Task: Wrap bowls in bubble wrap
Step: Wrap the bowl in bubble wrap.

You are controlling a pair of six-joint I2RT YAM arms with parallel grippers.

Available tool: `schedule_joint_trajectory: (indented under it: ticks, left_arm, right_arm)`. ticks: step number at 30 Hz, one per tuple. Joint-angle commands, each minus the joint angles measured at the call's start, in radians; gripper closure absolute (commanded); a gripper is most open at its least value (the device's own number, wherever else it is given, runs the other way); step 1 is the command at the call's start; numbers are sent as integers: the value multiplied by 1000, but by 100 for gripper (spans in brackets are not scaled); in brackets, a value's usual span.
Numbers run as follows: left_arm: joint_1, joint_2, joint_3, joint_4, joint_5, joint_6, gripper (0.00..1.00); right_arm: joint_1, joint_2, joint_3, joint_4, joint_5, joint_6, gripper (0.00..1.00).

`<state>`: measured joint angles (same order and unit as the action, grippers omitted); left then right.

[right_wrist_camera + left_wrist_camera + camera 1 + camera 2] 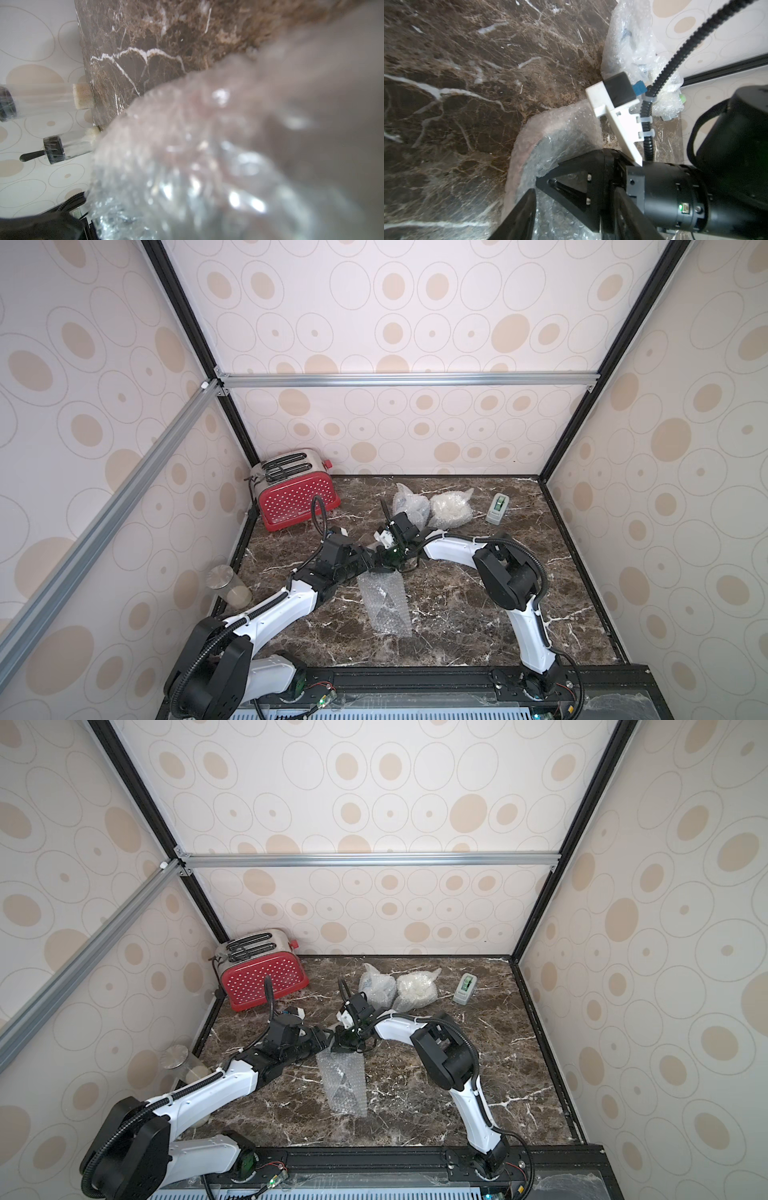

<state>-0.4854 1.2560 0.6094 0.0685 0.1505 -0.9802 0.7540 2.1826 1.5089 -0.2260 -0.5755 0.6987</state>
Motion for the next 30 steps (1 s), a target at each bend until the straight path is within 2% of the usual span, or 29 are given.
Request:
schedule_joint_trajectory:
  ticks: [1,7,11,16,20,24,30]
  left_arm:
    - [-13,63,-19,45,101,-31,43]
    - [-13,72,-28,-51,90,-1,46]
    - [-7,-33,-89,-98,17,-11,45]
    - [22,-192,-128,-141,-23,21,35]
    - [48,-195,-136,-96,96,50,31]
    - [48,-92,-97,-106,223,91,24]
    - [59,43,-67,-118,293,138,17]
  right_arm:
    - [19,38,-19,-51,20,1,93]
    - [11,25,-49,6,-12,33,92]
    - [6,22,-48,4,-15,32,92]
    - [1,27,-41,-3,-16,27,92]
    - [0,26,-35,-11,-14,21,92]
    - [0,24,-30,-19,-12,17,92]
    - [0,19,-36,-21,-10,15,92]
